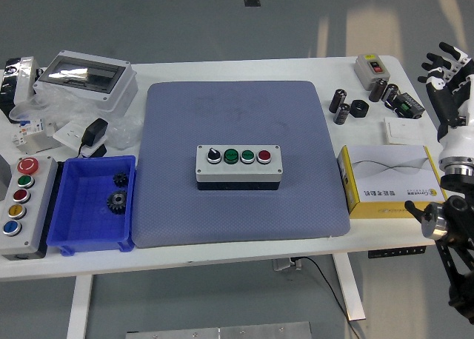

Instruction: Pick up the button,place it on the desk,press the button,press the button

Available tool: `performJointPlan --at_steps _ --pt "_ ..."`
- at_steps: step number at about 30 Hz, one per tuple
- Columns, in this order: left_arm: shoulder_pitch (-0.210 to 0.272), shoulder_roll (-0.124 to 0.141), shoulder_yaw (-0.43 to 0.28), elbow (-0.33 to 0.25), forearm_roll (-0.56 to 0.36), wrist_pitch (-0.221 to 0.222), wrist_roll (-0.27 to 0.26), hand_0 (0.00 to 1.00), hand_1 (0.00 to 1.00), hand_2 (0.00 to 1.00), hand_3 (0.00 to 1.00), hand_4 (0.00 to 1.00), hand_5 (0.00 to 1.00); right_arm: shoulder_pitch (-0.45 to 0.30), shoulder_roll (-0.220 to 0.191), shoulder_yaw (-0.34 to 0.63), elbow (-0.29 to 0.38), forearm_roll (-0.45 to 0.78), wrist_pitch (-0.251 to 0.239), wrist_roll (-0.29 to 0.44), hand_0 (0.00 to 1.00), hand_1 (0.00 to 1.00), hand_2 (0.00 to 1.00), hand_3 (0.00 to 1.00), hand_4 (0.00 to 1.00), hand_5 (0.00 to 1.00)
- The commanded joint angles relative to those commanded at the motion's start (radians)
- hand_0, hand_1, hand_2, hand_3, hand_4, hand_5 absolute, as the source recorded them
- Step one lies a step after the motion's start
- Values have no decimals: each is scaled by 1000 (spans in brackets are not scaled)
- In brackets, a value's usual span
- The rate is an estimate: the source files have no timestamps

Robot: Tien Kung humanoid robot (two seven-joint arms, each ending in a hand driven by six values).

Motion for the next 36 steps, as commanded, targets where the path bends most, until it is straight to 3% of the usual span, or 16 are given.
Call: performJointPlan --at_steps 7,17,18,24,36 --pt "13 2 4 0 -12 2 1 647 631 557 596 603 171 -2 5 -37 -35 78 46 26 606 646 675 671 498 287" --pt "21 12 8 0 -20 2 1 646 632 560 597 604 170 4 13 -81 -60 111 66 39 631 658 685 674 511 290" --pt "21 13 9 0 -21 2 1 647 633 563 598 604 172 5 14 -83 -62 113 67 40 716 707 725 679 565 332" --pt "26 18 12 0 -30 4 2 648 633 565 598 605 174 9 20 -88 -70 125 75 43 750 729 737 685 595 367" --pt "47 -2 44 0 -95 15 3 649 633 567 599 611 180 -11 17 -50 -52 119 79 41 761 741 742 687 601 368"
